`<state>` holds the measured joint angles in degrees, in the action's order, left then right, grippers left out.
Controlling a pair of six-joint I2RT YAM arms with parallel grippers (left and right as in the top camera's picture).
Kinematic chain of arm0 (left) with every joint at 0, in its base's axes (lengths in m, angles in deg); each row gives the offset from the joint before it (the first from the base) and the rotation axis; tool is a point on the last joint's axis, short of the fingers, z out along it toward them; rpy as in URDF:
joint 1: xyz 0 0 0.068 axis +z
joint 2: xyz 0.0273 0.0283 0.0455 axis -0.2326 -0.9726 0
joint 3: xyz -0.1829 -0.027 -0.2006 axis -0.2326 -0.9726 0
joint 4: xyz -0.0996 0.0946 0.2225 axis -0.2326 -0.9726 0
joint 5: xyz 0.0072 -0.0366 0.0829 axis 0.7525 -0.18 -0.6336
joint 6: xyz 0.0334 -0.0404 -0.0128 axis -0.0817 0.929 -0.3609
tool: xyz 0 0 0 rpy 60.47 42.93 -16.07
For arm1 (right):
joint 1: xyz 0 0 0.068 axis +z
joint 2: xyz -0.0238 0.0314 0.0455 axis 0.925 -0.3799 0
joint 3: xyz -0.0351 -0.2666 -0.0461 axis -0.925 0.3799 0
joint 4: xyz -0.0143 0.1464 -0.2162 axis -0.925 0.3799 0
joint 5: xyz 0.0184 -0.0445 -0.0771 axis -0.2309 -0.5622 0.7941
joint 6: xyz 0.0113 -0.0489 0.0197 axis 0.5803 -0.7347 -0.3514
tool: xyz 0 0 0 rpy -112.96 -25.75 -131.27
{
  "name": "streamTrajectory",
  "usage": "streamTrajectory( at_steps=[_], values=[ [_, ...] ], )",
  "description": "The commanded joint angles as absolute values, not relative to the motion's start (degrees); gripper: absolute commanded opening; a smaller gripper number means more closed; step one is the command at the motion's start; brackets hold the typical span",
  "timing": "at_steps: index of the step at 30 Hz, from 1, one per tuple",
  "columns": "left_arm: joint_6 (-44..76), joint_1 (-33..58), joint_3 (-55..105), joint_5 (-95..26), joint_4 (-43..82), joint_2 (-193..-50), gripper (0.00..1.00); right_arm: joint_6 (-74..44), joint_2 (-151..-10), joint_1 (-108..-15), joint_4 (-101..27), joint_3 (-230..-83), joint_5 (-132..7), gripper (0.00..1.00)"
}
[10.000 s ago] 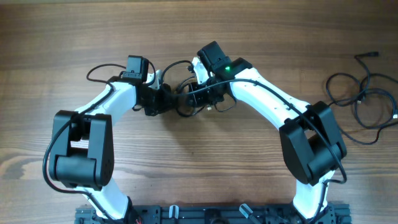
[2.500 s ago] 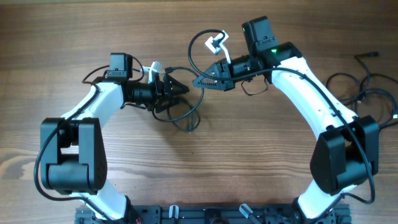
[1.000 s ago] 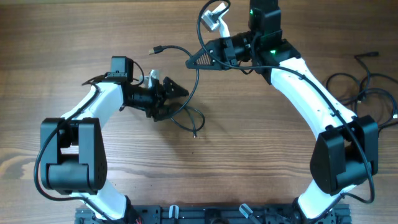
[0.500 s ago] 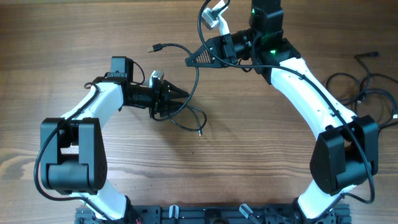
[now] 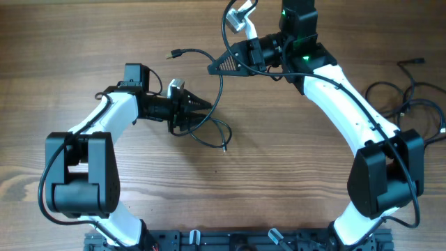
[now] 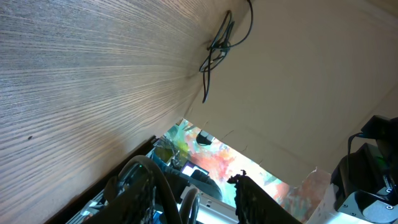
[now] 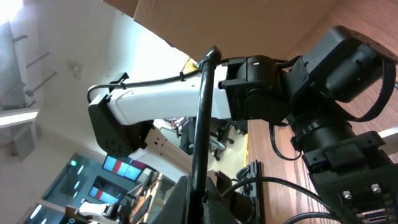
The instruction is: Untangle cables
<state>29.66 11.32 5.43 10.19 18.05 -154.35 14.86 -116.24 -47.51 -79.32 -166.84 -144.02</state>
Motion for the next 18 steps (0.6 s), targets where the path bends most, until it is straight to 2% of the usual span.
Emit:
streamTrajectory(
  at_steps=[1,18],
  values=[
    [29.81,11.32,5.35,11.72,18.02,-153.85,0.44,15.21,-115.62,-47.40,-79.65,-167.43,-145.64,0.05],
    [29.81,11.34,5.35,11.72,18.05,-153.85,0.42,16.15,-115.62,-47.40,-79.67,-167.43,-145.62,0.05]
  ],
)
